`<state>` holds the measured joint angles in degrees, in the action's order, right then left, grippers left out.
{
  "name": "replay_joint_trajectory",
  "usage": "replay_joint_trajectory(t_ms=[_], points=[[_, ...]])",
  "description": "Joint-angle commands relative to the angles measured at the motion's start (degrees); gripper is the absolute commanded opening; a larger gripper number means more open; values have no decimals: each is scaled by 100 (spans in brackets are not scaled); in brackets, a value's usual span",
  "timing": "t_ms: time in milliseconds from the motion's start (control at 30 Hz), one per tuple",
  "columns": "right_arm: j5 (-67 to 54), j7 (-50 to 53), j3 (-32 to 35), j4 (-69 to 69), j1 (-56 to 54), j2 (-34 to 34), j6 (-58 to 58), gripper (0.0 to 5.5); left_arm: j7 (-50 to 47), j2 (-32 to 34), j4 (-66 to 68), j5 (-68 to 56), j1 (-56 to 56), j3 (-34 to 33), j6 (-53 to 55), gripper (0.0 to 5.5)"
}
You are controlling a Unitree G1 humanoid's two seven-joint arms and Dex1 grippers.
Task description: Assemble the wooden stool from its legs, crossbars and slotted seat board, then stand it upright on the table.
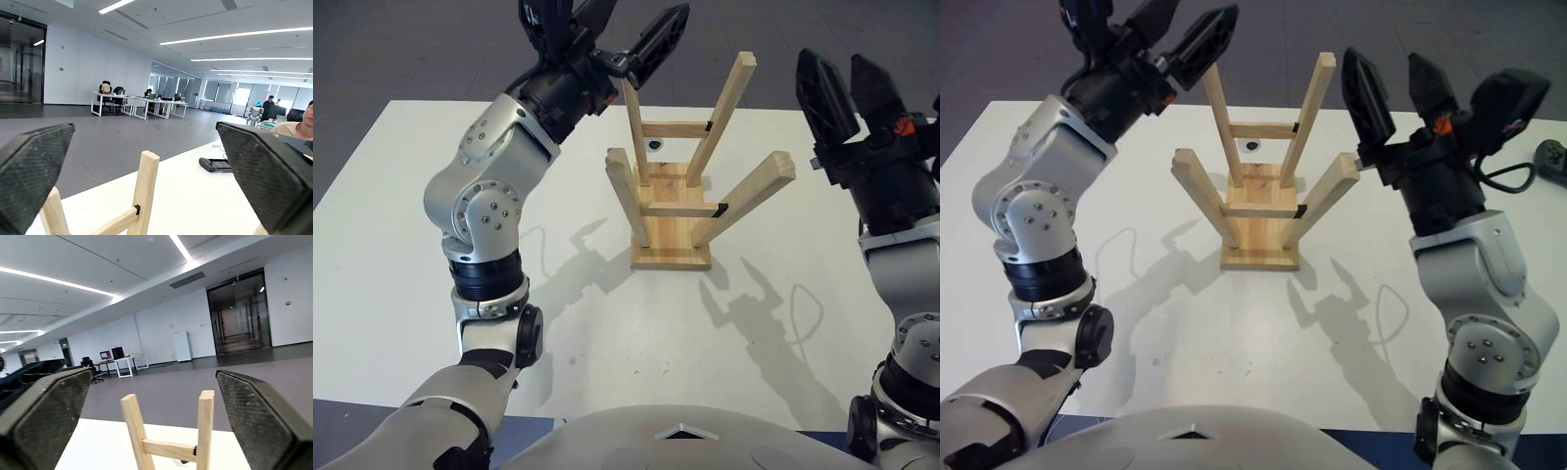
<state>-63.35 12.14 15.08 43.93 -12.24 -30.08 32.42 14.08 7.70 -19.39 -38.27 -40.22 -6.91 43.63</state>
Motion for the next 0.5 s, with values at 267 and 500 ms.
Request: replay_joint_trajectory(t_ms=[267,500], points=[[839,605,-591,-8,-80,143,656,270,-651,-336,-709,-515,612,154,626,330],[997,652,-635,58,-319,271,805,163,-767,-314,-633,-479,712,181,584,219]])
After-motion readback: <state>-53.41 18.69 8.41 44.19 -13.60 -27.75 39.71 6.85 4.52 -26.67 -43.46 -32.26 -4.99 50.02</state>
